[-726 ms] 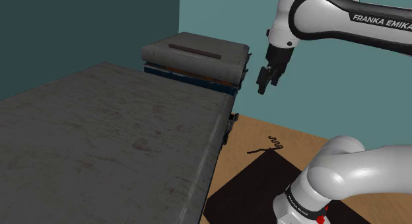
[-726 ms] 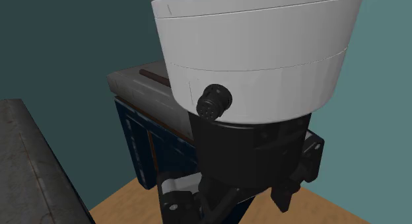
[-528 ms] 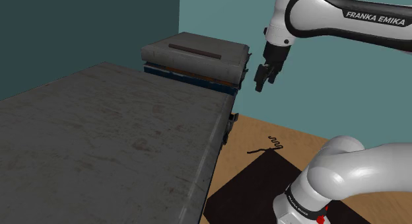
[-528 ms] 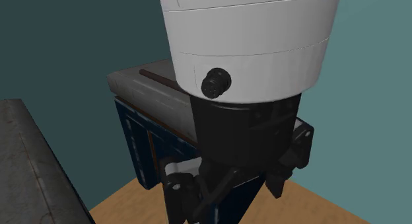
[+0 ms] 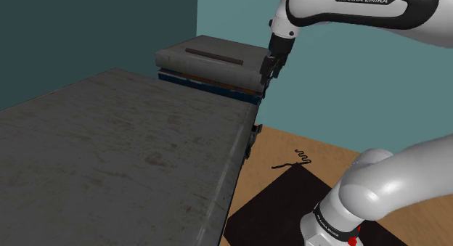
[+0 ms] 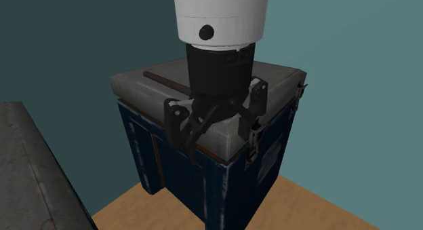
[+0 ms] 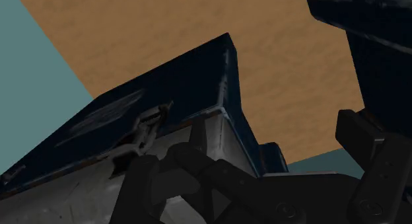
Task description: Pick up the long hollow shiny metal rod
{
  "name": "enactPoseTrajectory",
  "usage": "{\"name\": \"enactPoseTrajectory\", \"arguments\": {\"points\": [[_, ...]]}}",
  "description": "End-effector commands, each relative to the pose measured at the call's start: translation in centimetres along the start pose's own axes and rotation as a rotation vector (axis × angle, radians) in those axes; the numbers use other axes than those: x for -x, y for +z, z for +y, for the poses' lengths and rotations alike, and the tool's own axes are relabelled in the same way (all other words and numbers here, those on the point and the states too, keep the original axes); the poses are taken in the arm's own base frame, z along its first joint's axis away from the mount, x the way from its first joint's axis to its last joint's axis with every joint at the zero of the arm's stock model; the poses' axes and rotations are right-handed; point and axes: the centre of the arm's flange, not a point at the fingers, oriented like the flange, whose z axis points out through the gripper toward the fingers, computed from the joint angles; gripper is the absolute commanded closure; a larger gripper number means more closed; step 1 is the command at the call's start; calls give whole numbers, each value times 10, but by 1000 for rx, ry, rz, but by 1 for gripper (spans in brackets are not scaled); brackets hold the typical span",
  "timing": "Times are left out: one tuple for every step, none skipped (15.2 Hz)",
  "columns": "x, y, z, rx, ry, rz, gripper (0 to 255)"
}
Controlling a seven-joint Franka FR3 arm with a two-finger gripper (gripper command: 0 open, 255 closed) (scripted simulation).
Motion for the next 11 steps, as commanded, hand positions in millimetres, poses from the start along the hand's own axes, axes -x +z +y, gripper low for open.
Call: {"name": "enactPoseTrajectory", "arguments": {"points": [[-23, -2, 8, -13, -31, 20, 0], [-35, -3, 12, -19, -46, 29, 0], [-46, -4, 14, -26, -61, 39, 0], [-58, -6, 17, -33, -76, 48, 0], [-70, -7, 20, -40, -92, 58, 0], [-81, -9, 22, -47, -107, 67, 0], [-93, -10, 25, -53, -122, 77, 0], [-105, -12, 27, -60, -137, 86, 0], [-117, -14, 29, -67, -152, 96, 0], [-128, -16, 30, -74, -167, 105, 0], [-140, -17, 32, -81, -182, 115, 0]]}}
